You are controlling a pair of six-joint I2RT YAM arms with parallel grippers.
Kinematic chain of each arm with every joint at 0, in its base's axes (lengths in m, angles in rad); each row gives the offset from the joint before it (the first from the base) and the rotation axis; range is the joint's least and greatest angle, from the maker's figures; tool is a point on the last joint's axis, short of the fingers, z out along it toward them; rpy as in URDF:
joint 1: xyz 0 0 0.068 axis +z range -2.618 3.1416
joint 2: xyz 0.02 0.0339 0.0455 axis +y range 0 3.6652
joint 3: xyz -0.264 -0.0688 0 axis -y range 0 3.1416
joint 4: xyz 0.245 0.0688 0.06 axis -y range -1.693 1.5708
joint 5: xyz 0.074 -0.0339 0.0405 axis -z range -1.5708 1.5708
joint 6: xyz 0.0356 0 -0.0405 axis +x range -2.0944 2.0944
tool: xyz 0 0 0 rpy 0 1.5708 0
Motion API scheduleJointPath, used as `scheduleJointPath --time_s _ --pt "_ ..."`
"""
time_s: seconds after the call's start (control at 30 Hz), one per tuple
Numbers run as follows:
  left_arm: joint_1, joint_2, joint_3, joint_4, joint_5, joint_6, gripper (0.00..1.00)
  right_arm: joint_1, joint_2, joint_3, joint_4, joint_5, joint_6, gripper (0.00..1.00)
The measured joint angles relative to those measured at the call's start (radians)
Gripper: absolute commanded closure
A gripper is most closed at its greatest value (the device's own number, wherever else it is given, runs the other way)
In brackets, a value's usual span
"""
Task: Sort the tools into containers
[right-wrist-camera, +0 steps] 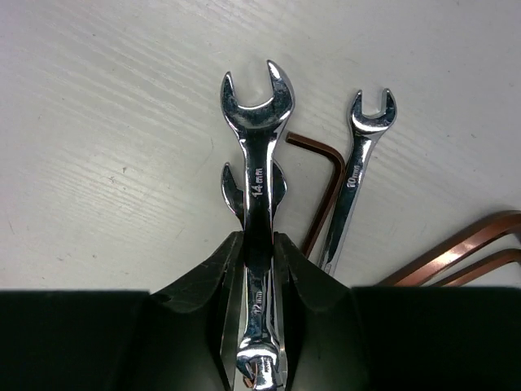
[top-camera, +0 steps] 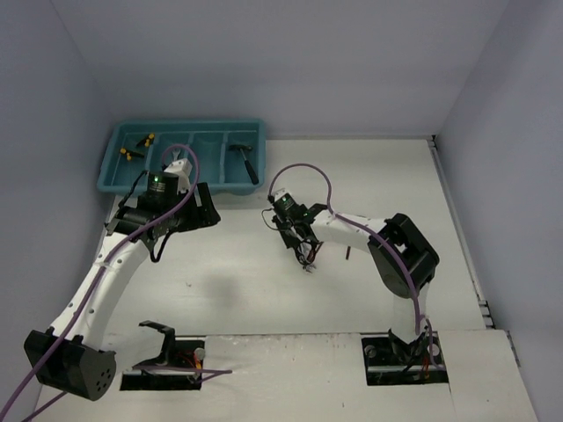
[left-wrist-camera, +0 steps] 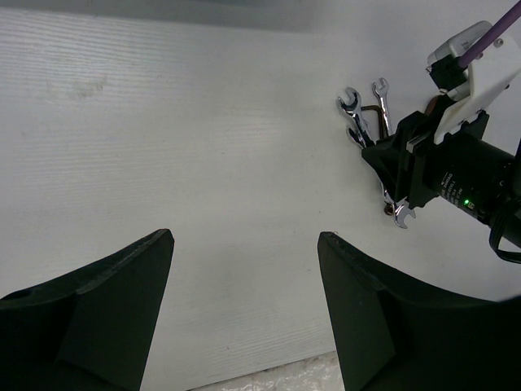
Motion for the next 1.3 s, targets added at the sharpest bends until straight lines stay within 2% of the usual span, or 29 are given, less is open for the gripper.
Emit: scheduleJointPath --time_s 0.1,0.17,0.27,0.53,0.87,1.07,1.2,1.3 --pt "0.0 -0.002 -0.007 -0.001 -0.004 0.0 0.31 0.0 0.001 0.004 0.0 0.001 -0.015 0.57" --pt "0.0 -0.002 -0.008 -0.001 -0.005 0.0 0.31 0.0 0.001 0.015 0.001 0.001 -0.023 0.52" --pt "0.0 -0.002 -0.008 -0.001 -0.007 0.0 0.31 0.0 0.001 0.04 0.001 0.003 -0.035 0.53" --pt "0.0 -0.002 -0.008 -0.001 -0.008 0.0 0.31 0.0 0.03 0.12 0.011 -0.005 -0.056 0.64" --pt "0.0 -0.002 -0.008 -0.001 -0.008 0.0 0.31 0.0 0.163 0.192 0.016 -0.018 -0.053 0.65" --pt "0.0 -0.003 -0.008 -0.001 -0.008 0.0 0.31 0.003 0.191 0.226 0.024 -0.02 -0.038 0.8" --pt "0.0 -0.011 -0.01 -0.001 -0.007 0.0 0.31 0.006 0.194 0.229 0.026 -0.021 -0.027 0.98" --pt "0.0 -0.022 -0.022 0.001 -0.006 -0.001 0.31 0.011 0.194 0.229 0.026 -0.021 -0.02 1.0"
